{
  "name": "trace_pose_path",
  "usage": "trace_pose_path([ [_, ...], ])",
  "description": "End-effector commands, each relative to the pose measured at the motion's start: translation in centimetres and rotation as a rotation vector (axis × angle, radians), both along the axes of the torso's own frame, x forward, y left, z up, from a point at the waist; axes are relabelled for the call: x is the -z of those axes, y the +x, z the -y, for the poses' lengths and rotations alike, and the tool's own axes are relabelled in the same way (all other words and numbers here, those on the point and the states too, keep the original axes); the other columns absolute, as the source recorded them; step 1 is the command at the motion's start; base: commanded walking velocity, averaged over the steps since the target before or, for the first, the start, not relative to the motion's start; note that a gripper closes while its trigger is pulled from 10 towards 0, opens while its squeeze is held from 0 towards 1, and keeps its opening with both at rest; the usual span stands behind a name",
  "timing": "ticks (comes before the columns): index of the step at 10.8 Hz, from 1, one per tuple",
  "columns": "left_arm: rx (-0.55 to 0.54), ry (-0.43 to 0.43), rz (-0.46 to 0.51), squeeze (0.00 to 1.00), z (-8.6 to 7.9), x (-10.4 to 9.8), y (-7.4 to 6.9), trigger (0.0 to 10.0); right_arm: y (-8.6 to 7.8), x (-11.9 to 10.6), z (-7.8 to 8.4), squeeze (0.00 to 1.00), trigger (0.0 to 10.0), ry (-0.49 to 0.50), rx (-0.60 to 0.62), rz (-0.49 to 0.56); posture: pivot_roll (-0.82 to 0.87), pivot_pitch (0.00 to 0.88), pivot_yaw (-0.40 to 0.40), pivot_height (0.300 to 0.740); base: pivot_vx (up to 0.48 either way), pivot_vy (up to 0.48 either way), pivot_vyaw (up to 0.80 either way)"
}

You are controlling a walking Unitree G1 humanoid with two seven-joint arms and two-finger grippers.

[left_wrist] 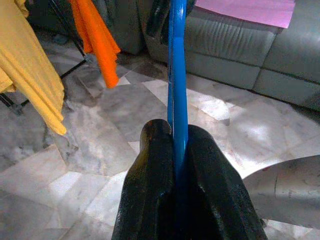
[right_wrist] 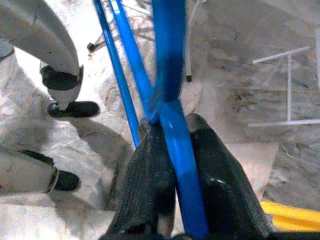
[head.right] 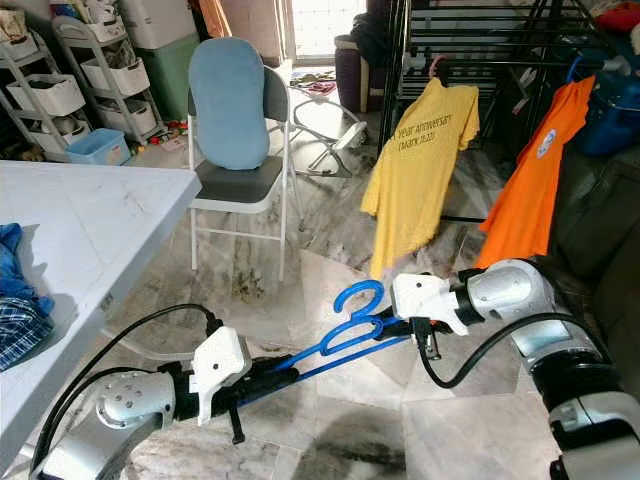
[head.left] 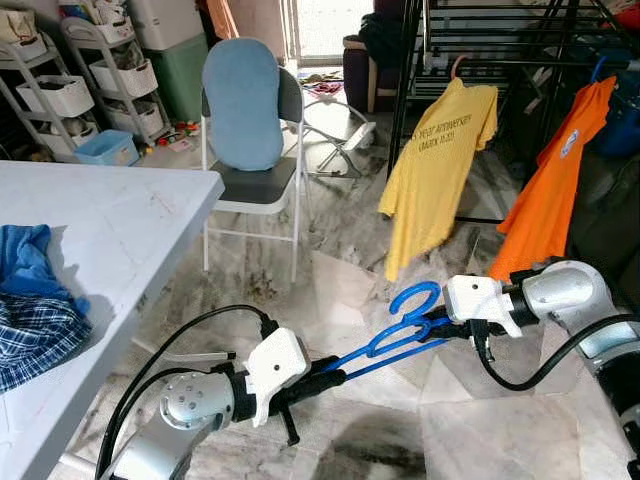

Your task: Hang hanger

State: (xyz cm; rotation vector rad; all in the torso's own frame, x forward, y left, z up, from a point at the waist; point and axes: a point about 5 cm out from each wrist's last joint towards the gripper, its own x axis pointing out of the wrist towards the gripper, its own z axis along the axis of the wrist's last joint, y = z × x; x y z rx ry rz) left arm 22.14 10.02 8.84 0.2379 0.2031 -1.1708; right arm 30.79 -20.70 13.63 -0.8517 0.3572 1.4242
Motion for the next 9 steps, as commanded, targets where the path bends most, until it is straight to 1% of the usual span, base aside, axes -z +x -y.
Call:
trace_pose_path([
  [1, 0.01, 0.027, 0.009, 0.0, -0.3, 0.2, 0.1, 10.0, 0.3, -0.6, 0.1, 0.0, 0.0, 0.011, 0.005, 0.014, -0.06, 0.0, 0.085, 0.74, 0.0, 0.0, 0.0],
  [3, 0.009, 0.052, 0.024, 0.0, -0.6, 0.3, 0.3, 10.0, 0.4, -0.6, 0.2, 0.0, 0.0, 0.012, 0.007, 0.015, -0.06, 0.0, 0.084, 0.74, 0.0, 0.0, 0.0],
  [4, -0.02, 0.054, 0.031, 0.55, -0.8, 0.4, 0.5, 10.0, 0.4, -0.5, 0.2, 0.0, 0.0, 0.014, 0.011, 0.015, -0.06, 0.0, 0.084, 0.74, 0.0, 0.0, 0.0],
  [5, -0.066, 0.033, 0.021, 1.0, -0.9, 0.5, 0.8, 10.0, 0.3, -0.2, 0.0, 0.0, 0.0, 0.021, 0.019, 0.018, -0.06, 0.0, 0.084, 0.74, 0.0, 0.0, 0.0],
  [6, -0.156, 0.008, 0.089, 1.0, -1.2, 0.2, 1.7, 10.0, 0.2, 0.2, -0.1, 0.0, 0.0, 0.029, 0.034, 0.017, -0.05, 0.0, 0.081, 0.74, 0.0, 0.0, 0.0],
  [7, -0.219, -0.007, 0.133, 1.0, -1.7, -0.1, 2.5, 10.0, 0.2, 0.3, -0.4, 0.0, 0.0, 0.051, 0.041, 0.012, -0.05, 0.0, 0.081, 0.74, 0.0, 0.0, 0.0],
  [8, -0.279, 0.005, 0.193, 1.0, -2.5, -0.4, 3.4, 10.0, 0.2, 0.5, -0.4, 0.0, 0.0, 0.049, 0.043, 0.013, -0.06, 0.0, 0.082, 0.74, 0.0, 0.0, 0.0],
  [9, -0.304, 0.012, 0.23, 1.0, -2.9, -0.7, 3.9, 10.0, 0.2, 0.8, -0.1, 0.0, 0.0, 0.028, 0.056, 0.028, -0.06, 0.0, 0.081, 0.74, 0.0, 0.0, 0.0],
])
